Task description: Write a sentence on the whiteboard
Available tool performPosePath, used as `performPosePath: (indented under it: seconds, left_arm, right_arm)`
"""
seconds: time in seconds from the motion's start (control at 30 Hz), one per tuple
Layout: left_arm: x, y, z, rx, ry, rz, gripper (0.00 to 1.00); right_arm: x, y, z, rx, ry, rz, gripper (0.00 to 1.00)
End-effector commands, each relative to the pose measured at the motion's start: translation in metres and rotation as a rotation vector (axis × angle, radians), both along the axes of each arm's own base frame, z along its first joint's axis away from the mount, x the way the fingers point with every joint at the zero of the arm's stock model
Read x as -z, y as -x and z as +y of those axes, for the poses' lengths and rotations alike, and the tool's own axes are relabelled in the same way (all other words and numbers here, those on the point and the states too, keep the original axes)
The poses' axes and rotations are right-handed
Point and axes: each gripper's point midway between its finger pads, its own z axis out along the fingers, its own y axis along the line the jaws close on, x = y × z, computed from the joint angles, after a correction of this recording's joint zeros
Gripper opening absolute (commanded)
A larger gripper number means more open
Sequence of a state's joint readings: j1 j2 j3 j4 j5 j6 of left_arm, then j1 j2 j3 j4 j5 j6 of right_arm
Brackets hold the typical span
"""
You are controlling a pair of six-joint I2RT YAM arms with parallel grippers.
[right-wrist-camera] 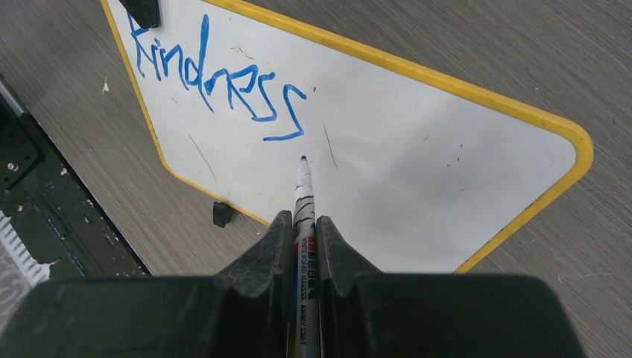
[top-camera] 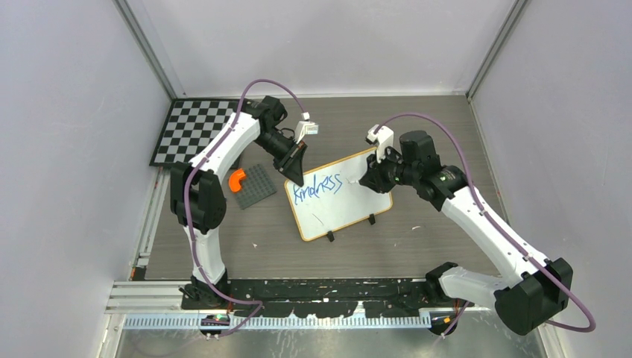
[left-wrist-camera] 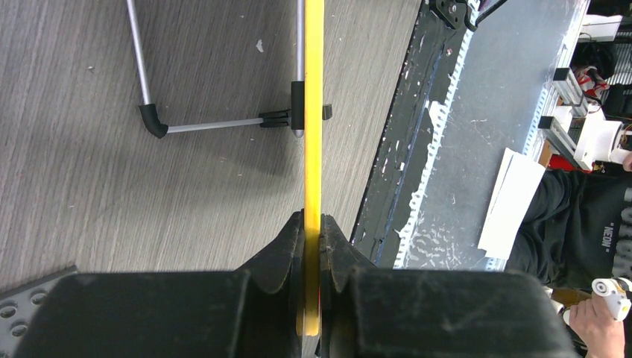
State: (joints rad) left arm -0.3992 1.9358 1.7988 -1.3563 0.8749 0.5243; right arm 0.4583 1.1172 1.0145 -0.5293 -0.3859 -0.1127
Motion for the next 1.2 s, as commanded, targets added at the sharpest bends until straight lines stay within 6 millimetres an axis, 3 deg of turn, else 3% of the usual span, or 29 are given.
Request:
performPosePath:
  seconds: [0.0, 0.7, 1.0, 1.17]
  left_arm:
    - [-0.008, 0.003, -0.01, 0.017, 0.031, -0.003, 0.0]
    - [-0.006, 0.001, -0.01, 0.015, 0.029, -0.001, 0.0]
    - [-0.005, 0.001, -0.01, 0.016, 0.028, 0.0, 0.0]
    - [-0.006, 0.001, -0.01, 0.017, 0.028, -0.003, 0.0]
  right_arm:
    - [-0.012, -0.011, 0.006, 0.014, -0.021, -0.072, 0.0]
    - [-0.003, -0.03, 0.015, 0.063, 0.055, -0.158, 0.0]
    - [0.015, -0.024, 0.009, 0.054, 0.099, -0.117, 0.0]
    - [0.01, -0.021, 0.012, 0.038, 0.09, -0.116, 0.0]
